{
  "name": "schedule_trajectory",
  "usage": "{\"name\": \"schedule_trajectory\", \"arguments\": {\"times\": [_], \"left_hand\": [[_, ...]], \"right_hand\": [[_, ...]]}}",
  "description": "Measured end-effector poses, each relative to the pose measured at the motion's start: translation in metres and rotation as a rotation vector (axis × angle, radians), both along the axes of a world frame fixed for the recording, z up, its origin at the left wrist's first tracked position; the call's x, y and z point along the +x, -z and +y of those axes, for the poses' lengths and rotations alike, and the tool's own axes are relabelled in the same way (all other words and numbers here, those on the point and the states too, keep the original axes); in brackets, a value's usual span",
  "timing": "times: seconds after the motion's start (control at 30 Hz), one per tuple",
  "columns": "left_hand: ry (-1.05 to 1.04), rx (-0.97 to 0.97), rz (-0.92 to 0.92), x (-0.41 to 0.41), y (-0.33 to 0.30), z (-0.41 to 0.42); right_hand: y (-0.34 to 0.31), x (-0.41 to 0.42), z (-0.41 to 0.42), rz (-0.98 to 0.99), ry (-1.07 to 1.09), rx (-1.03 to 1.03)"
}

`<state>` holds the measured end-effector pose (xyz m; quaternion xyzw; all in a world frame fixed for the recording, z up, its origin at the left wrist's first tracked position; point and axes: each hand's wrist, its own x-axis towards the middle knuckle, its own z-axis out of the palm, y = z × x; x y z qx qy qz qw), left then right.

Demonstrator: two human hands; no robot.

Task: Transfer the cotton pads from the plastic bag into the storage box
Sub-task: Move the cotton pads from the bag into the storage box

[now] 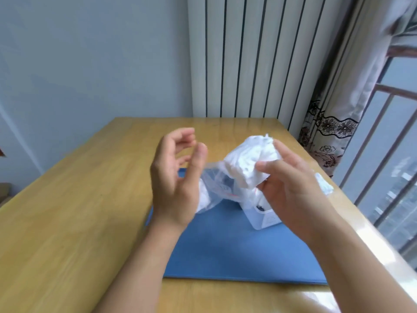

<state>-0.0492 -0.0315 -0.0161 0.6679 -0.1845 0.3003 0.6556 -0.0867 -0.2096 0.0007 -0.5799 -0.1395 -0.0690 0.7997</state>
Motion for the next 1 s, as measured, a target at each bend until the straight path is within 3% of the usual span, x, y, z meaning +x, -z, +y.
{"name": "schedule_trajectory", "arguments": {"times": [0.07, 0.13, 0.33, 0.47, 0.57, 0.7, 0.83, 1.0], "left_hand": [[0.26, -0.016, 0.006, -0.021, -0.003, -0.015], [0.375, -0.04, 0.061, -0.034, -0.002, -0.029], [0.337, -0.123, 0.114, -0.03, 0.0, -0.03], [0.304, -0.048, 0.126, -0.025, 0.004, -0.029], [0.238, 0.053, 0.092, -0.02, 0.006, -0.029], [0.31, -0.123, 0.165, -0.023, 0.007, -0.034], [0.321, -0.275, 0.254, -0.021, 0.007, -0.037], [0.415, -0.153, 0.296, -0.031, 0.004, -0.039]], "right_hand": [[0.007, -0.004, 0.015, -0.047, -0.046, -0.024], [0.011, -0.007, 0.025, -0.089, -0.076, -0.054], [0.014, -0.013, 0.031, -0.102, -0.128, -0.15], [0.016, -0.012, 0.027, -0.118, -0.087, -0.262], [0.016, -0.004, 0.026, -0.065, -0.047, -0.191], [0.015, -0.004, 0.029, -0.067, 0.08, -0.164], [0.019, -0.006, 0.031, -0.136, 0.147, -0.294], [0.026, -0.006, 0.037, -0.165, 0.23, -0.426]]}}
